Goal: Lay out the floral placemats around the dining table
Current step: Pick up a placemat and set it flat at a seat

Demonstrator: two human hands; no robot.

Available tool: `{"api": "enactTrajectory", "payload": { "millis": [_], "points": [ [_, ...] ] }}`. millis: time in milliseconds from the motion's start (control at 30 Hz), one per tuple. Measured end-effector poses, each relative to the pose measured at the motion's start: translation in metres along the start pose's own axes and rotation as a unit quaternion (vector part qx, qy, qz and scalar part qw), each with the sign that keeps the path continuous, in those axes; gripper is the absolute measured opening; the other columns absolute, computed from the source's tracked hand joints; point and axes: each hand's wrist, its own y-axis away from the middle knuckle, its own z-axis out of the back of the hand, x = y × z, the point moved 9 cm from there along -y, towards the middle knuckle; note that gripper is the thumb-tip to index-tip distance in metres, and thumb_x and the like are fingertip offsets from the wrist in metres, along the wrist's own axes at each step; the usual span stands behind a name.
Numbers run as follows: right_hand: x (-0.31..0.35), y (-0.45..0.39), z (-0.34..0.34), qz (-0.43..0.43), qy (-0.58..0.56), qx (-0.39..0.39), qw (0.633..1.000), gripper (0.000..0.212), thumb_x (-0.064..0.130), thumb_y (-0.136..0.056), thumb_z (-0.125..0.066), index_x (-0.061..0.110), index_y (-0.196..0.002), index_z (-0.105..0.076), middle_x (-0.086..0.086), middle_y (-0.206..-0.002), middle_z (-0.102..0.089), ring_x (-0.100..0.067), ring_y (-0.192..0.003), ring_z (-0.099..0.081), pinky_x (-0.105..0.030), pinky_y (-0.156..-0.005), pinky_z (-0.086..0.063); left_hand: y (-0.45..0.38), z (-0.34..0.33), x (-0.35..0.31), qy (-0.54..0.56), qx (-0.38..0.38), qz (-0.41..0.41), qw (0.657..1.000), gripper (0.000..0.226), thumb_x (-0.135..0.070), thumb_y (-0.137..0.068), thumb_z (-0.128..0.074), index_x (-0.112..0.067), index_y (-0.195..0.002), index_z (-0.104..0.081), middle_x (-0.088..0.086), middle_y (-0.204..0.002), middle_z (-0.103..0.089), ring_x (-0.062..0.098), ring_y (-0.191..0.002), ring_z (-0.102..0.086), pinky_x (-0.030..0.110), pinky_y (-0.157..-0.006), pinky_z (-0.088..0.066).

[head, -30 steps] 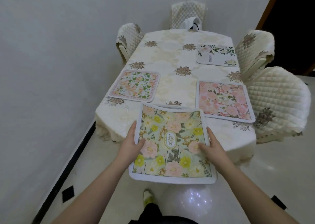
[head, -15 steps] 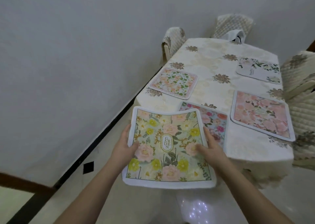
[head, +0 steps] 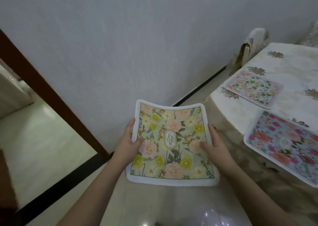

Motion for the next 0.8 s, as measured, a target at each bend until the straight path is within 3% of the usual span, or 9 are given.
{"api": "enactTrajectory", "payload": {
  "millis": [100,200,333,367,500,800],
  "points": [
    [0.015,-0.003,-0.035,0.01,0.006,0.027,1.0,0.071,0.014,-0.097,-0.054,0.047,-0.151,-0.021,0.007,-0.136,-0.058,-0.019,-0.115,-0.063,-0.05,-0.094,-0.054,0.004,0.033,0.018,-0.009,-0.021,0.012,1.0,0.068,-0.024,-0.099,-0.057,-0.045,-0.151,-0.019,-0.02,-0.122,-0.053,-0.009,-0.085,-0.057,0.006,-0.051,-0.046],
    [0.025,-0.013,-0.057,0.021,0.002,0.054,0.998,0.069,0.014,-0.098,-0.055,0.051,-0.147,-0.025,0.011,-0.131,-0.06,-0.01,-0.106,-0.067,-0.04,-0.087,-0.059,0.006,0.057,0.035,0.008,-0.04,0.028,0.999,0.068,-0.025,-0.098,-0.059,-0.047,-0.15,-0.02,-0.022,-0.118,-0.054,-0.007,-0.088,-0.059,0.007,-0.049,-0.047],
    [0.036,-0.024,-0.071,0.04,0.002,0.067,0.997,0.074,0.012,-0.098,-0.053,0.077,-0.122,-0.029,0.016,-0.124,-0.063,-0.007,-0.103,-0.069,-0.031,-0.079,-0.061,0.001,0.064,0.047,0.043,-0.057,0.049,0.996,0.067,-0.022,-0.098,-0.058,-0.049,-0.148,-0.023,-0.034,-0.109,-0.052,-0.004,-0.095,-0.059,0.007,-0.05,-0.048],
    [0.035,-0.026,-0.071,0.039,0.002,0.063,0.997,0.074,0.012,-0.098,-0.053,0.077,-0.122,-0.027,0.015,-0.126,-0.062,-0.008,-0.104,-0.068,-0.031,-0.079,-0.061,-0.002,0.062,0.047,0.045,-0.056,0.049,0.996,0.067,-0.021,-0.098,-0.058,-0.05,-0.147,-0.023,-0.035,-0.108,-0.052,-0.004,-0.095,-0.059,0.007,-0.05,-0.048],
    [0.022,-0.044,-0.053,0.004,0.009,0.043,0.999,0.074,0.015,-0.098,-0.054,0.046,-0.152,-0.014,0.006,-0.141,-0.053,-0.017,-0.117,-0.062,-0.047,-0.097,-0.053,-0.023,0.042,0.036,0.043,-0.033,0.041,0.998,0.067,-0.021,-0.099,-0.058,-0.054,-0.145,-0.023,-0.038,-0.108,-0.054,-0.01,-0.089,-0.062,0.008,-0.053,-0.049],
    [0.003,-0.137,0.018,-0.038,0.012,0.005,0.999,0.078,0.016,-0.097,-0.056,0.047,-0.152,-0.012,0.002,-0.136,-0.056,-0.023,-0.112,-0.065,-0.052,-0.092,-0.055,-0.121,-0.038,-0.015,0.039,0.012,0.026,0.999,0.069,-0.017,-0.098,-0.058,-0.044,-0.15,-0.022,-0.029,-0.119,-0.057,-0.007,-0.097,-0.063,0.019,-0.067,-0.057]
  ]
}}
